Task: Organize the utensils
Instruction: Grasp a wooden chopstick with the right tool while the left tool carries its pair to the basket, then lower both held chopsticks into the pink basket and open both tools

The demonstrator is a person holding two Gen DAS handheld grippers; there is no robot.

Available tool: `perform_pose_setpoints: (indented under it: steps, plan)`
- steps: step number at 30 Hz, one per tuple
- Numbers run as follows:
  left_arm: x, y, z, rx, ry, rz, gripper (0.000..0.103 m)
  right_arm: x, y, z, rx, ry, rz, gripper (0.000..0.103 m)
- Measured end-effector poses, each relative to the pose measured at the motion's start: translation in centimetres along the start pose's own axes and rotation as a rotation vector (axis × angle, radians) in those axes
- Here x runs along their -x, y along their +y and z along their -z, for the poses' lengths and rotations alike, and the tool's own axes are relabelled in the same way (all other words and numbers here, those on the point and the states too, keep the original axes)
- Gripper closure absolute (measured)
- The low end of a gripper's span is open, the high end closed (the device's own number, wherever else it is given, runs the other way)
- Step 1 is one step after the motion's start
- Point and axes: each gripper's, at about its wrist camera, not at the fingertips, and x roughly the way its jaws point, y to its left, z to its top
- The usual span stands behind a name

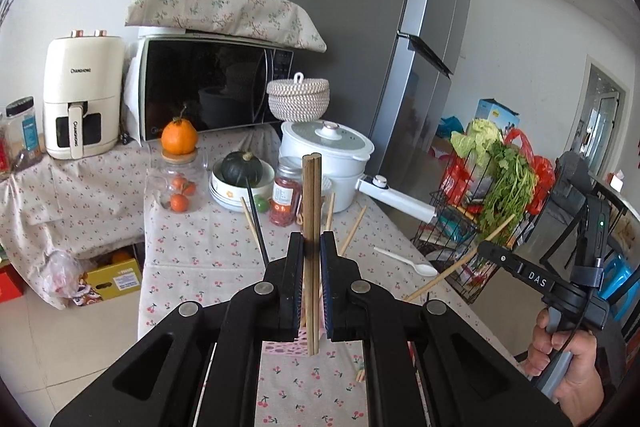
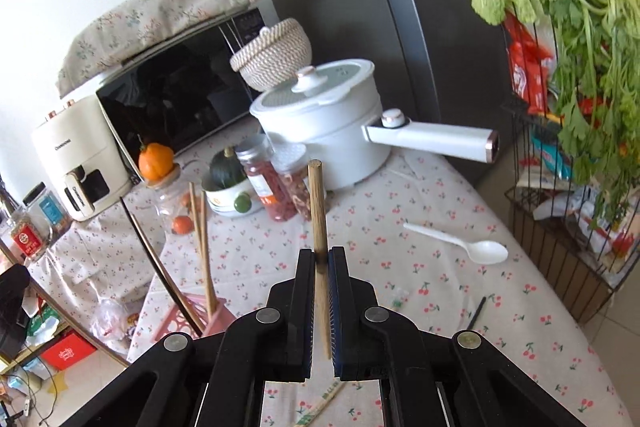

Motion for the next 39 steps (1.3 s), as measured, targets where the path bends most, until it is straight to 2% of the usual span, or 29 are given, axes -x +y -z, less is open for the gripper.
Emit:
perform_pose_setpoints:
  steps: [3,7,12,16,21,27,28,30,31,32,34,39]
  plan:
    - [0.8,0.8,-1.1,0.03,-0.063,-0.003,0.095,0.6,0.7,-0.7,0.004,-0.026,-0.034,0.098]
    - [0.5,1.2,-1.8,0.018,-0.126,-0.033,0.095,0.9,2.1,-1.1,0.011,-0.037,-0.074,0.098]
    - [-1.6,1.3,-1.4,-0.007,-0.135,-0.043,0.095,0.4,3.7,-1.2,0.025,-0.037,-0.114,0.098]
    - [-4.1,1.0,-0.8,-0.065,-0.102,-0.073,0.095,-0.1,4.4,-1.1,0.026,-0.038,-0.139,0.098]
    - [-7.6,1.5,0.3,-0.078,-0.024,-0.101,0.095,-0.1,4.7,-1.3,0.013,-0.044,-0.168,0.098]
    - [-11.5,1.8,1.9,-0.082,0.077,-0.081,0.093,-0.2,4.4,-1.6,-0.037,-0.045,-0.214,0.098]
    - [-11.9,1.8,2.1,-0.082,0.09,-0.083,0.09,-0.3,4.5,-1.5,-0.039,-0.041,-0.216,0.098]
    - [-12.4,1.8,2.2,-0.078,0.113,-0.086,0.065,-0.6,4.7,-1.4,-0.035,-0.032,-0.217,0.098]
    - [-12.3,1.9,2.2,-0.071,0.114,-0.084,0.044,-0.8,4.8,-1.4,-0.032,-0.03,-0.217,0.098]
    - [-12.1,1.9,2.3,-0.062,0.105,-0.09,0.032,-0.8,5.0,-1.4,-0.028,-0.031,-0.217,0.098]
    - [-11.6,2.2,2.2,-0.05,0.098,-0.106,0.029,-0.8,5.3,-1.4,-0.022,-0.039,-0.218,0.098]
    - [-10.2,3.8,2.3,0.007,0.149,-0.134,0.022,-1.0,6.3,-1.5,-0.015,-0.063,-0.234,0.098]
